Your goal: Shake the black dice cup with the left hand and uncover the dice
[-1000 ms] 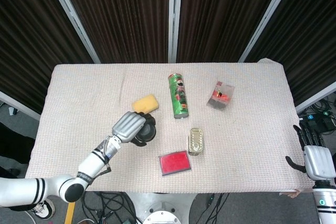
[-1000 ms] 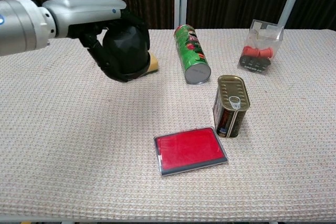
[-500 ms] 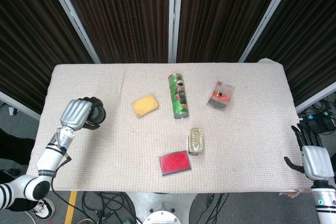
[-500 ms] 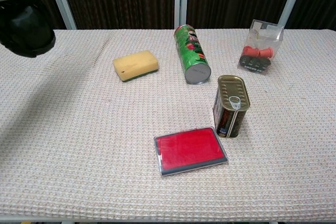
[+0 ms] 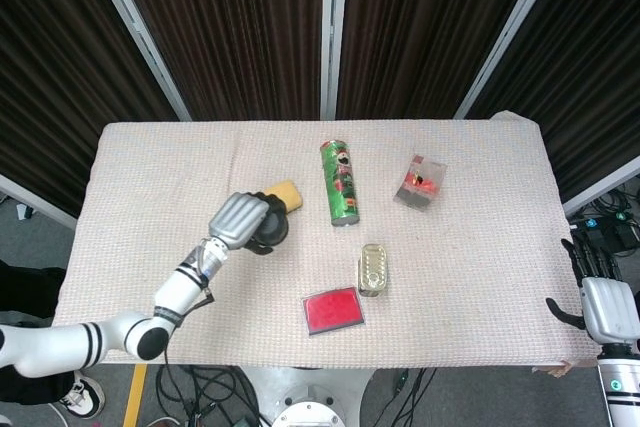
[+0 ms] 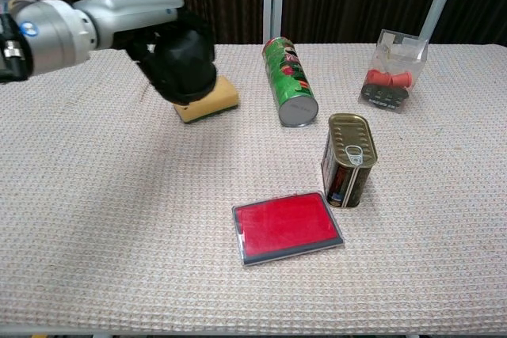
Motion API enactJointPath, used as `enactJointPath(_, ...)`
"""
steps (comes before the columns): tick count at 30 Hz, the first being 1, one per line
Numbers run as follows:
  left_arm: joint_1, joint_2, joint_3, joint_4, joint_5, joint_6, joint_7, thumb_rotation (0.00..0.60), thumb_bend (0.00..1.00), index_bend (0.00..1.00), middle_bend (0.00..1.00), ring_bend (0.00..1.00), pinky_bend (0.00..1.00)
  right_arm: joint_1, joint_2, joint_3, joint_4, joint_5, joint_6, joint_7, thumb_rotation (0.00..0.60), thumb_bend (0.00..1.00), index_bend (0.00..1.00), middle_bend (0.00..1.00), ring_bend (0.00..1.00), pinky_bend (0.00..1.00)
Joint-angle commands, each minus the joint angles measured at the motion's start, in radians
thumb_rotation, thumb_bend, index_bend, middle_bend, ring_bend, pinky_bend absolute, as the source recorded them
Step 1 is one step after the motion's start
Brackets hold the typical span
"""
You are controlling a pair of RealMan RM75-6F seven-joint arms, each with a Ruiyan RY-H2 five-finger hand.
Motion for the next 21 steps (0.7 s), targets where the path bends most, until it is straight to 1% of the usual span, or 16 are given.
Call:
enactJointPath(1,0.115,0.180,0.067,0.023,-0.045,0.010,-0.060,0.600,0.26,0.48,0.55,0.35,0.44,0.002,-0.004,-0.003,0.007,0.001,-0.010,0.007,0.600,0.13,0.00,0.00,0.00,0.00)
enactJointPath(3,0.125,0.223,0.063,0.005,-0.037,-0.003,-0.092,0.600,0.26,0.48,0.55,0.35,0.44,0.002,-0.005,-0.004,0.007,-0.002,-0.006,0.004,0.600,0.13,0.00,0.00,0.00,0.00)
enactJointPath(4,0.116,0.234,0.052,-0.011,-0.017,-0.012,-0.103,0.600,0.26,0.48,0.55,0.35,0.44,0.001,-0.005,-0.004,0.006,-0.003,-0.004,0.002,0.600,0.13,0.00,0.00,0.00,0.00)
enactJointPath(6,0.084,0.214,0.030,-0.028,0.019,-0.024,-0.107,0.600,0.26,0.48,0.55,0.35,0.44,0.000,-0.003,-0.003,0.002,-0.003,-0.002,0.001,0.600,0.13,0.00,0.00,0.00,0.00)
enactJointPath(8,0.026,0.147,-0.002,-0.024,0.034,-0.058,-0.103,0.600,0.26,0.48,0.55,0.35,0.44,-0.002,0.001,-0.001,-0.001,-0.001,0.002,0.003,0.600,0.13,0.00,0.00,0.00,0.00)
enactJointPath(11,-0.074,0.012,-0.040,0.031,0.017,-0.122,-0.079,0.600,0.26,0.48,0.55,0.35,0.45,-0.006,0.006,0.005,-0.003,0.008,0.007,0.005,0.600,0.13,0.00,0.00,0.00,0.00)
enactJointPath(13,-0.123,-0.064,-0.057,0.062,0.001,-0.148,-0.073,0.600,0.26,0.48,0.55,0.35,0.45,-0.006,0.007,0.007,-0.002,0.014,0.003,0.007,0.600,0.13,0.00,0.00,0.00,0.00)
enactJointPath(15,-0.137,-0.093,-0.056,0.070,0.001,-0.141,-0.063,0.600,0.26,0.49,0.55,0.35,0.45,-0.005,0.007,0.006,0.000,0.014,0.000,0.009,0.600,0.13,0.00,0.00,0.00,0.00)
enactJointPath(17,-0.118,-0.080,-0.041,0.062,0.008,-0.109,-0.056,0.600,0.26,0.48,0.55,0.35,0.45,-0.004,0.005,0.004,0.004,0.013,-0.004,0.011,0.600,0.13,0.00,0.00,0.00,0.00)
enactJointPath(21,-0.028,0.051,0.009,0.009,0.016,-0.052,-0.073,0.600,0.26,0.48,0.55,0.35,0.45,-0.002,-0.002,0.000,0.014,0.008,-0.010,0.016,0.600,0.13,0.00,0.00,0.00,0.00)
